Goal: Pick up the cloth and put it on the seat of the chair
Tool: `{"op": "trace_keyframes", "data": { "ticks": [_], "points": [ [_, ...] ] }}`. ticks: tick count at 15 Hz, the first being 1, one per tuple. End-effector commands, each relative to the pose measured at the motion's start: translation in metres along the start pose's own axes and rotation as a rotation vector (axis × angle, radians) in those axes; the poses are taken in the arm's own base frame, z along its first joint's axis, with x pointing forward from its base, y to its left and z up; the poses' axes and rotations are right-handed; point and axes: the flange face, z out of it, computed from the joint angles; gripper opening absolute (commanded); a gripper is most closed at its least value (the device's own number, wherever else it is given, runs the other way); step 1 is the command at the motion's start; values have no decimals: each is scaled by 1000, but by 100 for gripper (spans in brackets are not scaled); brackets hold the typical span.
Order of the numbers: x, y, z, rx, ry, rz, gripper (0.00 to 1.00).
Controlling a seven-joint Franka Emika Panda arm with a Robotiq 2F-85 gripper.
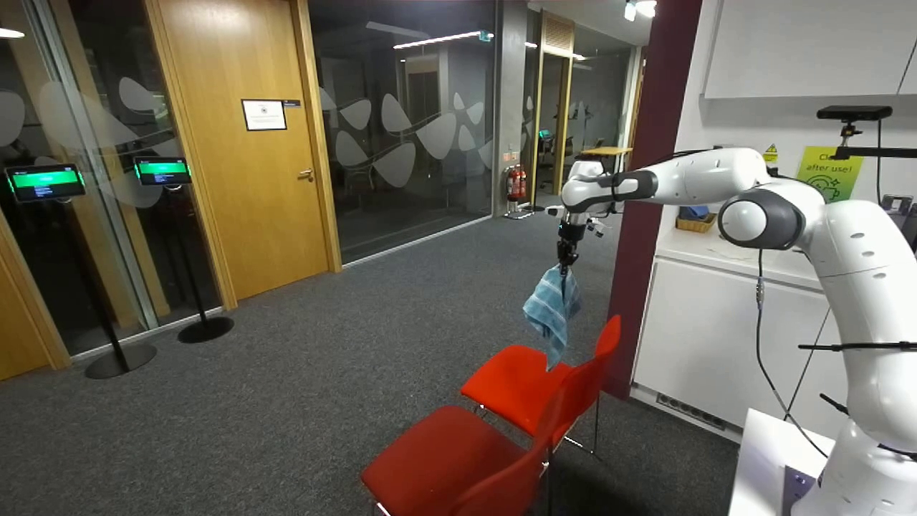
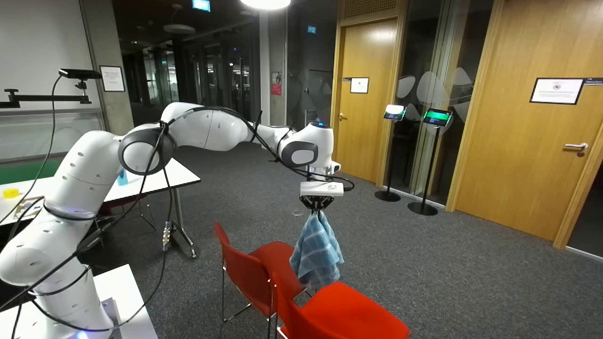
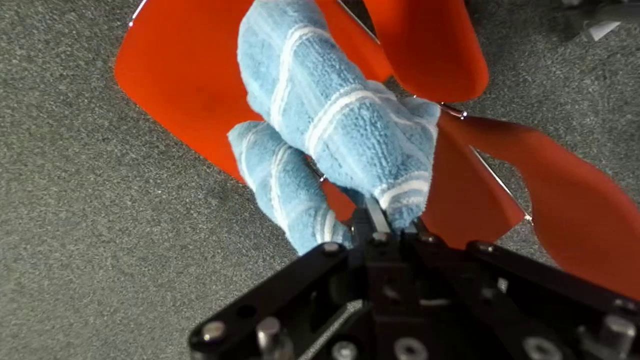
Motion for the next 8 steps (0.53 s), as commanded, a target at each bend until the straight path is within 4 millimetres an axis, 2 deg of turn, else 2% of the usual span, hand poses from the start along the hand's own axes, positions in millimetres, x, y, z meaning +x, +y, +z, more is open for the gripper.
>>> {"op": "trace_keyframes", "data": {
  "ticks": [1,5,6,8],
  "points": [
    [-1,1,3,6,-3,0,4],
    [-1,2,5,8,-4,0,4],
    [0,5,4,-11,16,3,1],
    [3,13,4,-65,44,-10,1]
  ]
}}
